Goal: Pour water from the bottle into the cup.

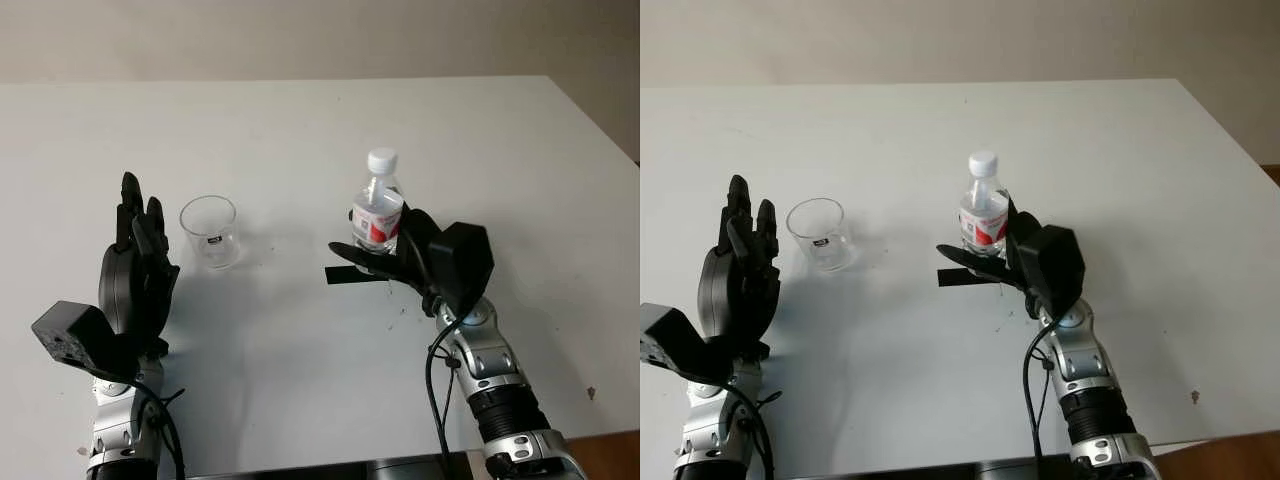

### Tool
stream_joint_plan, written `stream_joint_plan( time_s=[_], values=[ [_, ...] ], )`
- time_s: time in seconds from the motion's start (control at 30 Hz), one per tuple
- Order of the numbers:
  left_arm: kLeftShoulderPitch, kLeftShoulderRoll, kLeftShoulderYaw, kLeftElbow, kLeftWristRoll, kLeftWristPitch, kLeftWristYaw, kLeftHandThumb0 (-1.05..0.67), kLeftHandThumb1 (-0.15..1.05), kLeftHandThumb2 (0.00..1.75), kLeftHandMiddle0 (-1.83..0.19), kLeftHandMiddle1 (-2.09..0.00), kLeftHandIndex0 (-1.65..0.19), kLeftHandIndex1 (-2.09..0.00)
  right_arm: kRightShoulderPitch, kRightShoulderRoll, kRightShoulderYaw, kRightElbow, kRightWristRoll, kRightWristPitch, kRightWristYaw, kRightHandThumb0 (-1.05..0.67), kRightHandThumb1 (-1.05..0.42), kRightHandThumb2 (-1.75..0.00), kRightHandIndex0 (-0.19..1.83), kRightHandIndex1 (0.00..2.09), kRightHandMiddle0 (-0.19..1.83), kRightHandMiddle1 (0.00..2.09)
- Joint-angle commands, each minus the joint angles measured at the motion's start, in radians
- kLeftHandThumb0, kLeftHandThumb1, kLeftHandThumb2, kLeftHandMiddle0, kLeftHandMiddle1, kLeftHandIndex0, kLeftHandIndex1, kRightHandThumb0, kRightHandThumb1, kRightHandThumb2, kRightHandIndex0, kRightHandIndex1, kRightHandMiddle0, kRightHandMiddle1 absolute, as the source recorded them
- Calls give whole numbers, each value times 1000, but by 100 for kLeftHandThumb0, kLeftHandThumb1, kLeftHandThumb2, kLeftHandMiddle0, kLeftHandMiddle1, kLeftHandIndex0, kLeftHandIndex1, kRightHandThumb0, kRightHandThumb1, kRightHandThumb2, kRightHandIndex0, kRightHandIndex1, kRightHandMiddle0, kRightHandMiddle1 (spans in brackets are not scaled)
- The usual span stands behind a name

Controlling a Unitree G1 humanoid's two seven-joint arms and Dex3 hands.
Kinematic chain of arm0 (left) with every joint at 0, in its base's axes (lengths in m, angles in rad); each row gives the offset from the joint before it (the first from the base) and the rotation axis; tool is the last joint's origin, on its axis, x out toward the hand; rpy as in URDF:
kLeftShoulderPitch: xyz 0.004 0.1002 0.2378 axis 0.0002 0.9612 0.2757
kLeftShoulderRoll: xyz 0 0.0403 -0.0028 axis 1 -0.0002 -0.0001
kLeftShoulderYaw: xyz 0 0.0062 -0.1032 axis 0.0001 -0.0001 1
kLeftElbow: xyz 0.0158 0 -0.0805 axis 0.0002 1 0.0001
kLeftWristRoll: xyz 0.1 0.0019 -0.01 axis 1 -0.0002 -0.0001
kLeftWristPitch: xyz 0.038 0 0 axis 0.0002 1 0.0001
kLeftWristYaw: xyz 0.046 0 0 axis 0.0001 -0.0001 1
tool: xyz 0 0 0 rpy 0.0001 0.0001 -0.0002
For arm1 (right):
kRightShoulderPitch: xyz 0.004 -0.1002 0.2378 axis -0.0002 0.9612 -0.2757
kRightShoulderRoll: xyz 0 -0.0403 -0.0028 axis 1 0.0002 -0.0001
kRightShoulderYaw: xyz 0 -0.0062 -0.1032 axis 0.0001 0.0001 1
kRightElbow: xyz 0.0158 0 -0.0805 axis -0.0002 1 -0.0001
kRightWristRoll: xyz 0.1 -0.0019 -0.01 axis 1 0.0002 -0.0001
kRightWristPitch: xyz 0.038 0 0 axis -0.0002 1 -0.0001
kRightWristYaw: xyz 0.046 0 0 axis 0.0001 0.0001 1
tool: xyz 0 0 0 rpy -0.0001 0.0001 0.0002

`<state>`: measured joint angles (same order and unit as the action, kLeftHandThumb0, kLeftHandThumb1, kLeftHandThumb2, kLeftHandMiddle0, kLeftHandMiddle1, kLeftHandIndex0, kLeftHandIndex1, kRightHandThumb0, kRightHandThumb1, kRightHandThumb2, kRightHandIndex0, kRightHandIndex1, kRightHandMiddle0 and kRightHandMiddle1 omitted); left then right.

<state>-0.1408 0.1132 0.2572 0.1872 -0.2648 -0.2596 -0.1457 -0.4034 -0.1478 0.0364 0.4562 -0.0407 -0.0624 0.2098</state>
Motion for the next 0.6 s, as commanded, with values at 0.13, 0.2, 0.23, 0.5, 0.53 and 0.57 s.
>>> stream_joint_plan(
  time_s=[0.13, 0.2, 0.23, 0.5, 0.53, 0.57],
  values=[
    [-3, 8, 3, -3, 1, -1, -4, -86, 105, 75, 19, -18, 12, 0, 33, -42, -5, 82, -10, -19, 23, -64, -94, -5, 3, 45, 9, 28],
    [-4, 5, 3, -1, 3, -3, 0, -86, 105, 75, 19, -21, 12, 0, 29, -39, -20, 95, 11, -28, 33, -66, -92, -5, 2, 26, 0, 12],
    [-5, 4, 3, -1, 3, -3, 3, -86, 105, 75, 19, -22, 11, 0, 27, -40, -23, 102, 14, -37, 33, -67, -91, -5, 0, 23, -3, 9],
    [-7, 10, 6, -3, -4, 1, -4, -86, 105, 73, 19, -23, 11, 0, 27, -61, -42, 139, 12, -97, 28, -75, -90, -5, -14, 8, -13, 3],
    [-7, 13, 7, -1, -7, 0, -9, -86, 105, 73, 19, -23, 11, 0, 27, -63, -45, 147, 11, -106, 24, -75, -90, -5, -16, 6, -14, 3],
    [-8, 15, 8, 0, -9, 0, -13, -86, 105, 72, 19, -23, 12, 0, 28, -64, -47, 153, 9, -113, 20, -75, -90, -5, -17, 6, -14, 3]
  ],
)
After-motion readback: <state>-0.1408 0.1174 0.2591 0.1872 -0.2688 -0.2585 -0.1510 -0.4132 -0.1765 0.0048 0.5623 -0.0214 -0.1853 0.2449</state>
